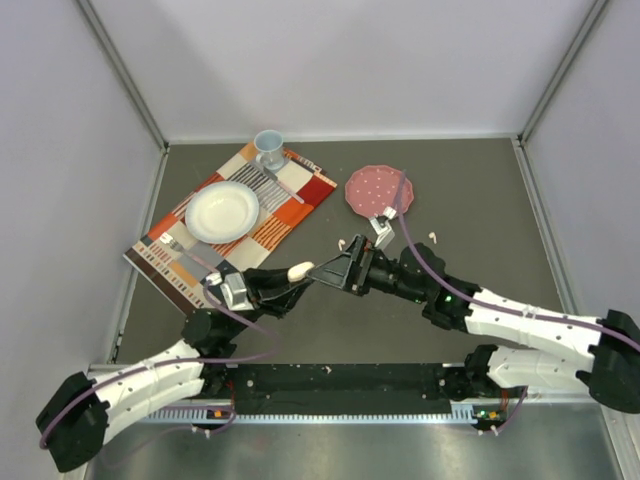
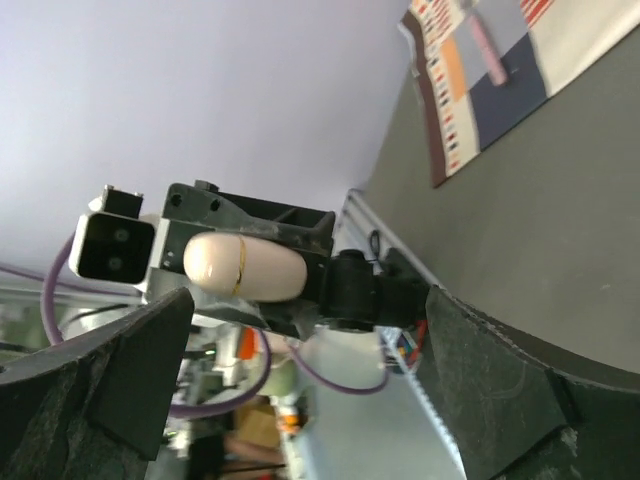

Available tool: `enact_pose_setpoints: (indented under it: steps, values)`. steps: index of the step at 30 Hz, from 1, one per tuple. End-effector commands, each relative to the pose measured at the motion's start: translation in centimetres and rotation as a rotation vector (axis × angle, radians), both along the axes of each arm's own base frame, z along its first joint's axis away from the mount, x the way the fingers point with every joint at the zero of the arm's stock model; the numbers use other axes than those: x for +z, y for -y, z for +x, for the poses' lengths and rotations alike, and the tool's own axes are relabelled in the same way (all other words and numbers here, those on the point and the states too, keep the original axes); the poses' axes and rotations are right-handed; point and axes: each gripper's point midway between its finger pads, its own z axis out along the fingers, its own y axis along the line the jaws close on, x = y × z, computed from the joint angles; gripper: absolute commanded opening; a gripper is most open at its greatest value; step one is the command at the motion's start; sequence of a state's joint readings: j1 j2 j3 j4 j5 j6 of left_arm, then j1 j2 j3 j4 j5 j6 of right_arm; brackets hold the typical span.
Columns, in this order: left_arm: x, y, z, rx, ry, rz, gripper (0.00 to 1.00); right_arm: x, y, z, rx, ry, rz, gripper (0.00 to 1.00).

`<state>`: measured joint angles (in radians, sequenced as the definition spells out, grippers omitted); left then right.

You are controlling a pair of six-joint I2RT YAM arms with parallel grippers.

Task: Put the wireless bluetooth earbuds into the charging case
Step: Pass from the right arm to the left, then open the charging case.

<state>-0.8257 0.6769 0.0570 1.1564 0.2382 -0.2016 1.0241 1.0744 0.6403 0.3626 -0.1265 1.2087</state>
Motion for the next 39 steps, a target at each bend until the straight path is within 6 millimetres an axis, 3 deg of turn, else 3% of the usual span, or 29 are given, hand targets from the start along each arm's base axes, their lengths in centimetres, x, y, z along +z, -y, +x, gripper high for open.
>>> enact_pose_setpoints:
  steps: [1, 4, 5, 6, 7, 18, 23, 28, 29, 32, 39]
  values:
    - [0.6, -2.1, 0.4, 0.07, -0.037, -0.102, 0.0, 3.9, 2.9, 1.2, -0.076, 0.291, -0.117, 0.99]
    - [0.7, -2.4, 0.3, 0.078, -0.032, -0.106, 0.0, 4.6, 4.9, 1.5, -0.113, 0.433, -0.195, 0.99]
    - [1.0, -2.5, 0.2, 0.077, -0.021, -0.109, 0.0, 4.8, 5.2, 1.4, -0.112, 0.463, -0.208, 0.99]
    - [-0.2, -2.4, 0.0, 0.069, -0.03, -0.092, 0.0, 4.9, 5.4, 1.4, -0.11, 0.49, -0.22, 0.99]
    - [0.2, -2.6, -0.4, 0.06, -0.007, -0.108, 0.0, 4.9, 5.5, 1.1, -0.089, 0.532, -0.243, 0.99]
    - [-1.0, 0.1, -2.5, -0.115, 0.04, -0.024, 0.0, 5.1, 4.0, -0.8, 0.079, 0.591, -0.268, 0.98]
    - [-1.1, 0.5, -2.7, -0.137, 0.042, -0.003, 0.0, 5.0, 3.6, -0.5, 0.074, 0.581, -0.281, 0.98]
    - [-1.3, 0.5, -2.7, -0.135, 0.035, 0.004, 0.0, 3.6, 3.2, 0.0, 0.071, 0.54, -0.33, 0.97]
    - [0.0, 0.5, -2.6, -0.135, 0.055, -0.014, 0.0, 3.5, 3.1, 0.0, 0.071, 0.535, -0.335, 0.97]
    - [0.1, 0.6, -2.8, -0.143, 0.059, -0.009, 0.0, 3.0, 2.8, 0.1, 0.074, 0.525, -0.346, 0.97]
    - [0.0, 0.9, -3.3, -0.172, 0.065, 0.008, 0.0, 3.3, 2.6, 0.4, 0.056, 0.52, -0.323, 0.97]
